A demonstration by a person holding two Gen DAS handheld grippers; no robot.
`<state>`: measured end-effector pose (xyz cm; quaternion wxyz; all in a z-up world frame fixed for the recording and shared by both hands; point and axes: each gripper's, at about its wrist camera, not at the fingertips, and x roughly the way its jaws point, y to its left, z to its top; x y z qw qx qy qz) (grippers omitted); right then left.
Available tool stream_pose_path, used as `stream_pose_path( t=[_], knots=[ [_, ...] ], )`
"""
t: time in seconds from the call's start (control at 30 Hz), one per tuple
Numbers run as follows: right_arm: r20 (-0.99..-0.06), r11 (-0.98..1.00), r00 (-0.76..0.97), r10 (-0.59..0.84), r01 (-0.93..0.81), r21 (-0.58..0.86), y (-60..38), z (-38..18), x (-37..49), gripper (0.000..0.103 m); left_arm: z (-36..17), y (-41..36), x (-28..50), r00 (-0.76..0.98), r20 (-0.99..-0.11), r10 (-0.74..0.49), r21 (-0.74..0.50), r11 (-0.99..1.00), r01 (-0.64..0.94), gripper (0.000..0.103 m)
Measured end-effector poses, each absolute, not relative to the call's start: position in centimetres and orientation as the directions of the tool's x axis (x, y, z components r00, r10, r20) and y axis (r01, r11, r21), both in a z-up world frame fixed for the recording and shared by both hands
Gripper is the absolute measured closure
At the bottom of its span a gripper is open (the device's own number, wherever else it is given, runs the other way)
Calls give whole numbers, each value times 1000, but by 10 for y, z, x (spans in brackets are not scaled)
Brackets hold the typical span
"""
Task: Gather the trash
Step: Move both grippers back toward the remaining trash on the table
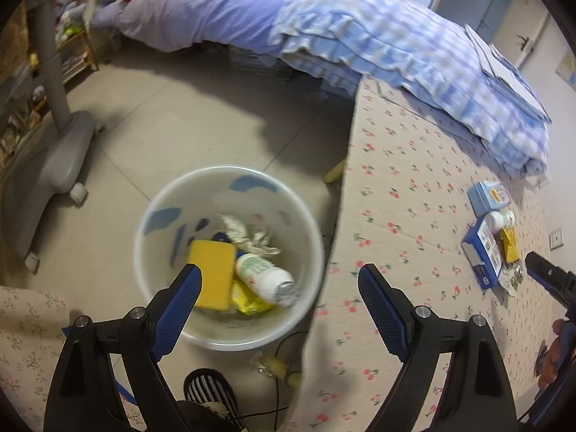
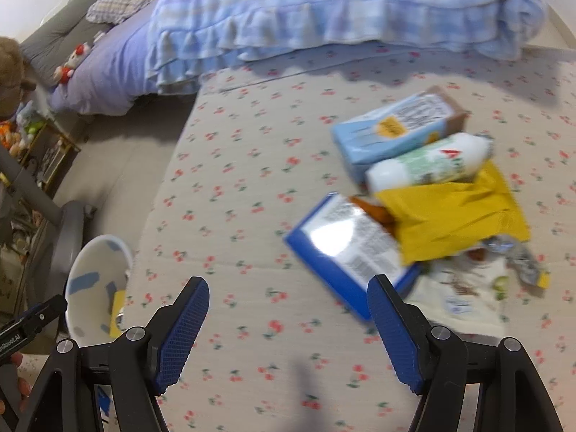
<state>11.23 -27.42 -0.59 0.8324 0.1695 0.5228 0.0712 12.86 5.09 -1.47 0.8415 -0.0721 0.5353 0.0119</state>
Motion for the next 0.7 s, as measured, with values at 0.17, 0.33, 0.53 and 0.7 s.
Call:
stream_pose_path(
  t=[0.17,0.33,0.53,0.7],
  knots=[
    [-851,927,449,272,115,357,-313,-6,108,25,-16,19,135,419,-905,-66,-95,994,-49,12],
    [-871,922,437,223,195,334,-358,-15,107,25,-18,-13,144,417,-906,-75,-82,997,2,12],
    [-897,914,399,188,264,309,-392,-33,111,25,-25,-46,155,402,-912,-81,-70,997,42,12],
    [-907,894,370,200,309,324,-404,-45,123,25,-31,-66,162,389,-917,-81,-62,996,61,12]
  ],
)
